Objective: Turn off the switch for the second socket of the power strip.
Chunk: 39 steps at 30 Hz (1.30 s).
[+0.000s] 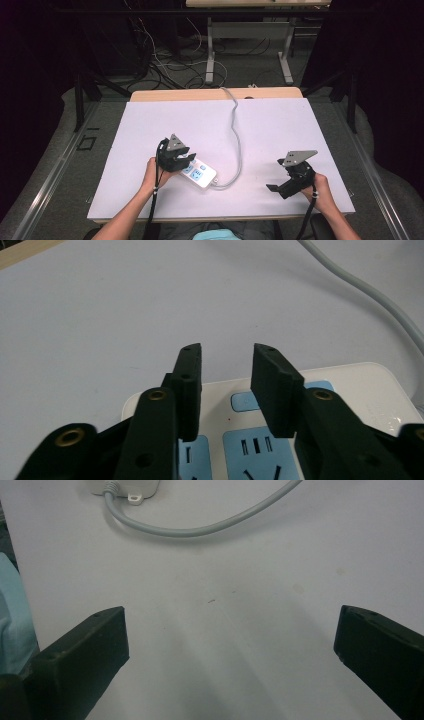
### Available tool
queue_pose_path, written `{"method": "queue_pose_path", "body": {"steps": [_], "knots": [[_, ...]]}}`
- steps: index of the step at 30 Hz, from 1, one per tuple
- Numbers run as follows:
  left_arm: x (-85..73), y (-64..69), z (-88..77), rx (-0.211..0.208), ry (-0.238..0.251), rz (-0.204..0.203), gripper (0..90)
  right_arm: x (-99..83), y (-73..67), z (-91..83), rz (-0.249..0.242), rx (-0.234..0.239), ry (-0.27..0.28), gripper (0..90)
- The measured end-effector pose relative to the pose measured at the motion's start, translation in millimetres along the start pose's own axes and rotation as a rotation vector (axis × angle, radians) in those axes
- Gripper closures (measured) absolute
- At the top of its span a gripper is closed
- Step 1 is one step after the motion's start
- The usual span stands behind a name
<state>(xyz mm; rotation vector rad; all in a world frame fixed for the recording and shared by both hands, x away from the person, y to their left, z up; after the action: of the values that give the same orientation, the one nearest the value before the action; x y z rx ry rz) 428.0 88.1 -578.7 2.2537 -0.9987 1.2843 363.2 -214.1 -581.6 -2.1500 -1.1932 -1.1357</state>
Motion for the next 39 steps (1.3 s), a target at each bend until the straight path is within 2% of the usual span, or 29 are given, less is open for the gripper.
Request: {"method": "queue_pose_path", "body": {"steps": [7, 10, 11, 20, 25, 27, 31, 39], "knots": [[0.1, -2.2, -1.9, -0.004, 0.013, -0.002, 83.4, -0.4, -1.1, 0.5, 0.008, -0.002, -0.005, 0.7], [0.1, -1.4, -1.8, -0.011, 0.019, -0.005, 87.0, -1.2, -1.0, -0.2, 0.0, 0.002, -0.015, 0.7], [-0.6, -0.3, -1.4, -0.016, 0.018, -0.009, 89.4, -0.8, -0.9, 0.5, -0.002, -0.003, -0.003, 0.7], [-3.2, 2.2, 1.1, -0.057, 0.019, -0.006, 89.8, -0.6, -1.2, 1.0, -0.008, -0.009, -0.003, 0.7], [-5.1, 3.2, 2.3, -0.065, 0.013, -0.009, 89.8, -0.6, -1.1, 0.8, -0.004, -0.007, 0.0, 0.7], [-5.8, 5.0, 3.5, -0.073, 0.01, -0.008, 89.7, -1.8, -1.0, -0.8, -0.004, -0.002, -0.017, 0.7], [-8.5, 7.5, 5.5, -0.082, -0.004, 0.003, 89.7, -0.7, -0.7, 0.6, -0.006, -0.013, -0.004, 0.9], [-13.1, 8.6, 8.2, -0.083, -0.025, 0.006, 89.7, -1.7, -1.7, 0.8, -0.008, -0.002, -0.02, 0.9]]}}
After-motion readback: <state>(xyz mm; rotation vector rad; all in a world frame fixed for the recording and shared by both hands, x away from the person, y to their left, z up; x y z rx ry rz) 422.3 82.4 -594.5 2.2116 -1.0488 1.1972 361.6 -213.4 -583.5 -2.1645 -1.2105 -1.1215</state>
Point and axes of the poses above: each handheld gripper's, and its own axes: z roughly forward along the jaws, x roughly out of its top, y roughly to its right, the point moved 9 cm from there along z, roughly forward along the jaws, and after that the axes turned 8 degrees about y, right-handed, at the moved point
